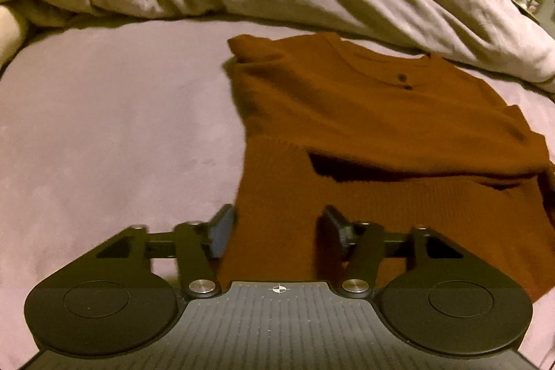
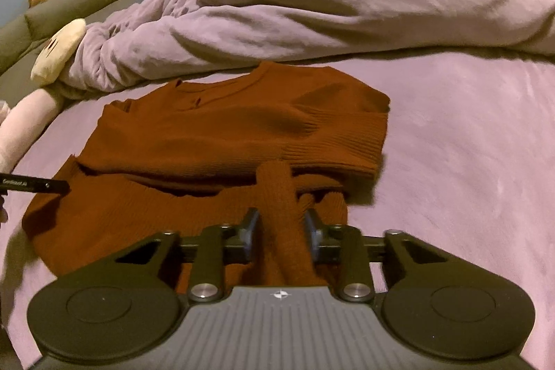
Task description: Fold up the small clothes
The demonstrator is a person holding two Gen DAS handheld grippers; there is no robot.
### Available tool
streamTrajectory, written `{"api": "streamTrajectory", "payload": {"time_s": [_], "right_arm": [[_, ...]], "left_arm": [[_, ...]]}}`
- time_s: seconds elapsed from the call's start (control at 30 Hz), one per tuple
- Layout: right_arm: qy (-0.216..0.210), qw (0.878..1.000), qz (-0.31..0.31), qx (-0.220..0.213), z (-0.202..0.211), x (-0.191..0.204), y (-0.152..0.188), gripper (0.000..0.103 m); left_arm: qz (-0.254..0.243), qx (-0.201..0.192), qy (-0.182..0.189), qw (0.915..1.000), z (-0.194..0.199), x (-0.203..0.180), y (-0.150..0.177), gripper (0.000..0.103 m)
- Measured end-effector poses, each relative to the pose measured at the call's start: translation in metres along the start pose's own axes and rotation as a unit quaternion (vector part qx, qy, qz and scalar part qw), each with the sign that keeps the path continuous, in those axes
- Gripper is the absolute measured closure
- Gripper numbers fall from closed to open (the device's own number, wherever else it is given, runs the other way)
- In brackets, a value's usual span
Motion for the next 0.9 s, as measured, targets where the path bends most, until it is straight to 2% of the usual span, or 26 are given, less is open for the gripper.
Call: {"api": "streamTrajectory", "payload": {"time_s": [0.1, 0.17, 0.2, 0.27, 0.3, 0.37, 0.5, 0.73, 0.9], "right_arm": [[0.002, 1.0, 0.004, 0.004, -0.003, -0.001, 0.0, 0.078], [0.005, 1.0, -0.004, 0.01, -0.007, -0.005, 0.0, 0.078], [0.004, 1.0, -0.006, 0.01, -0.007, -0.005, -0.001, 0.078], [0.003, 1.0, 0.001, 0.007, -0.005, -0.001, -0.004, 0.084], [0.005, 1.0, 0.01, 0.002, -0.003, 0.002, -0.005, 0.095], [0.002, 1.0, 0.021, -0.004, 0.002, 0.008, -0.006, 0.096], [-0.004, 0.999, 0.046, -0.018, 0.014, 0.024, -0.009, 0.096], [-0.028, 0.996, 0.06, -0.058, 0.044, 0.044, -0.031, 0.097], [-0.009, 0.994, 0.069, -0.08, 0.045, 0.047, -0.051, 0.097]], "left_arm": [[0.008, -0.001, -0.004, 1.0, 0.0, 0.004, -0.001, 0.062], [0.008, -0.003, -0.004, 1.0, 0.003, 0.006, -0.002, 0.077], [0.007, -0.004, -0.004, 1.0, 0.005, 0.006, -0.002, 0.079], [0.005, -0.009, -0.003, 0.9999, 0.009, 0.006, -0.003, 0.086], [0.005, -0.011, -0.005, 0.9999, 0.011, 0.007, -0.004, 0.087], [0.006, -0.017, -0.008, 0.9998, 0.016, 0.007, -0.004, 0.092], [0.014, -0.035, -0.006, 0.9993, 0.033, 0.008, -0.008, 0.094], [-0.001, -0.083, 0.008, 0.9965, 0.071, 0.002, -0.025, 0.094], [0.013, -0.104, 0.003, 0.9945, 0.076, 0.002, -0.05, 0.095]]}}
Point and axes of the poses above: each gripper's, at about its wrist camera, not at the fingertips, and z roughly against the way its jaws point, x to its left, y to its underside, the point moved 5 cm from there along -z, roughly the way its jaws point, and after that the axes turned 9 degrees about -y, right-handed, at the moved point
